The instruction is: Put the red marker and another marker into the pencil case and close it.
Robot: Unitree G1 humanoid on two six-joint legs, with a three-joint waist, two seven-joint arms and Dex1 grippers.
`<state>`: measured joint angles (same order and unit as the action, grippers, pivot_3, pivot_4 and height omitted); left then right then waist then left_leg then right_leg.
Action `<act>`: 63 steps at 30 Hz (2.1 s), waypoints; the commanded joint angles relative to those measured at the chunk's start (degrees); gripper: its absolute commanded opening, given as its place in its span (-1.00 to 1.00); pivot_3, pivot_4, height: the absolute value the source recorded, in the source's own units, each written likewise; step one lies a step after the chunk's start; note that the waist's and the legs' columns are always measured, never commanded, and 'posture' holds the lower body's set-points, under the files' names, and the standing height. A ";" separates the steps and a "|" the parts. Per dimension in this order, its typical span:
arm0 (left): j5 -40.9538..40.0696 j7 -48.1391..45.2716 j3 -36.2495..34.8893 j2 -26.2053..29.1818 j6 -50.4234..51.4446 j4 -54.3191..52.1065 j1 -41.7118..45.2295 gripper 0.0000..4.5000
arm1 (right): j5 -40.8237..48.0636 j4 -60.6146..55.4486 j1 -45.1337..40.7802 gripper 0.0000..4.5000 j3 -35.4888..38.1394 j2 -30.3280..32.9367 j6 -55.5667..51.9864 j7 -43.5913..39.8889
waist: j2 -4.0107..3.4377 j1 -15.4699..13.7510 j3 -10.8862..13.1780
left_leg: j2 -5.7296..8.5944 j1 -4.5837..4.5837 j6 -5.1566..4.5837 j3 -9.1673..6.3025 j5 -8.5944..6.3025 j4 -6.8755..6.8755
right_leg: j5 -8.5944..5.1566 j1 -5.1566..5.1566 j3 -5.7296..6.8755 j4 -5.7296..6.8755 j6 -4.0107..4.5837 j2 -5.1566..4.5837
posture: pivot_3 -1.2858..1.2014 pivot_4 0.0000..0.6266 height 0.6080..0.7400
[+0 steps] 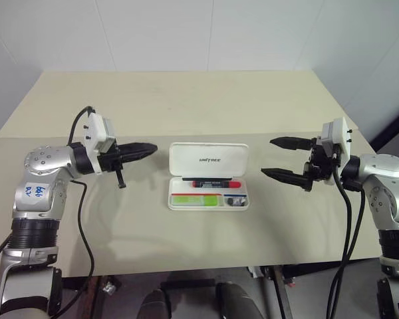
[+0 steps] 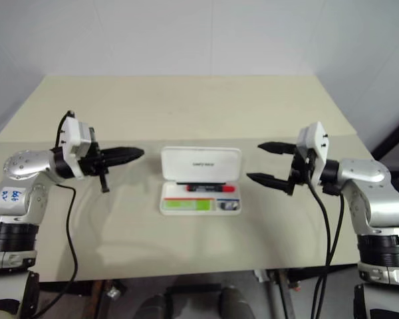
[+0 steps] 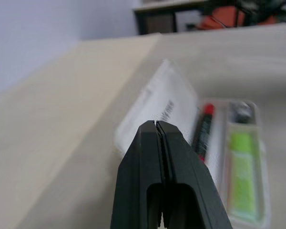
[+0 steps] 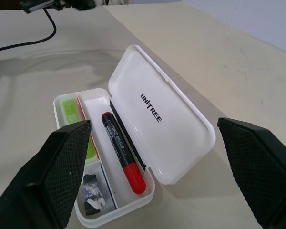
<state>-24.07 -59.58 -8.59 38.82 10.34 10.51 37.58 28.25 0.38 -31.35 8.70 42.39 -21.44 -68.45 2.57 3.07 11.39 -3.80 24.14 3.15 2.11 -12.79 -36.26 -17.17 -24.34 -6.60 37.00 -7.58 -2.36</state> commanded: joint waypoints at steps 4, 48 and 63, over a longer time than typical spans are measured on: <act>7.86 11.46 1.19 -3.30 -4.10 6.94 5.89 -0.99 | 1.59 -3.48 0.08 1.00 0.20 0.08 -1.13 1.32 | 0.00 -0.03 0.00 | 0.00 -0.01 0.00 0.00 0.00 -0.01 | 0.02 0.01 -0.01 0.00 -0.03 0.00 | 0.03 -0.52 1.00; 18.43 -4.10 22.20 -6.62 5.68 -2.44 -2.09 -0.99 | 3.38 -8.71 5.59 1.00 0.55 -2.48 -0.74 7.85 | -0.02 -0.05 -0.02 | 0.01 -0.08 0.00 -0.03 0.00 -0.01 | 0.01 0.13 -0.03 -0.05 -0.03 0.01 | 0.03 -0.52 1.00; 5.65 -5.58 9.91 -5.50 7.19 -6.94 -0.05 -0.99 | 4.37 -8.63 6.25 1.00 0.17 -3.08 -0.98 8.59 | -0.01 0.18 -0.02 | 0.00 -0.85 -0.02 -0.02 -0.02 0.26 | -0.03 0.91 -0.01 -0.47 0.06 -0.01 | 0.03 -0.52 1.00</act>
<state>-15.53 -64.68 4.85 32.20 18.63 6.56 35.90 31.08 -7.02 -24.16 7.77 39.53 -22.60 -59.92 2.56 3.25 11.38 -3.80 23.30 3.13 2.09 -12.82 -35.99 -17.20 -23.44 -6.61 36.53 -7.52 -2.37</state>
